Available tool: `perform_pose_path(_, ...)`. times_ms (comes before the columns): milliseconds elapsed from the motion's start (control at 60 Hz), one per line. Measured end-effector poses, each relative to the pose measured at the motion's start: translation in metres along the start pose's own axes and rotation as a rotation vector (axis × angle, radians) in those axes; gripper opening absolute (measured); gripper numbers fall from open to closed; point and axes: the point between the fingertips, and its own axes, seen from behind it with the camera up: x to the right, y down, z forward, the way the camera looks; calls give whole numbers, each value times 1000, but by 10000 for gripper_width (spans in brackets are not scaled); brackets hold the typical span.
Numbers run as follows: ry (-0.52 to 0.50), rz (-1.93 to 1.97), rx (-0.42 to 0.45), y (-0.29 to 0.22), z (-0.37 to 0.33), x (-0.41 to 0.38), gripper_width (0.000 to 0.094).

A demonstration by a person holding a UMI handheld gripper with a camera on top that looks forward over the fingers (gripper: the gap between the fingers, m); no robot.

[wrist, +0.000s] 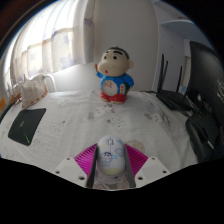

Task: Arrange mouse

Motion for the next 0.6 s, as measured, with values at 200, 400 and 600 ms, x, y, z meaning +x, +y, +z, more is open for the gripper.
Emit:
perform_pose_path(200, 46, 6, -8, -14, -8, 14, 405)
perform_pose_path(400, 55, 25, 30, -75, -36, 2, 385)
perform_pose_path(600, -22, 32, 128, -170, -74, -95, 386)
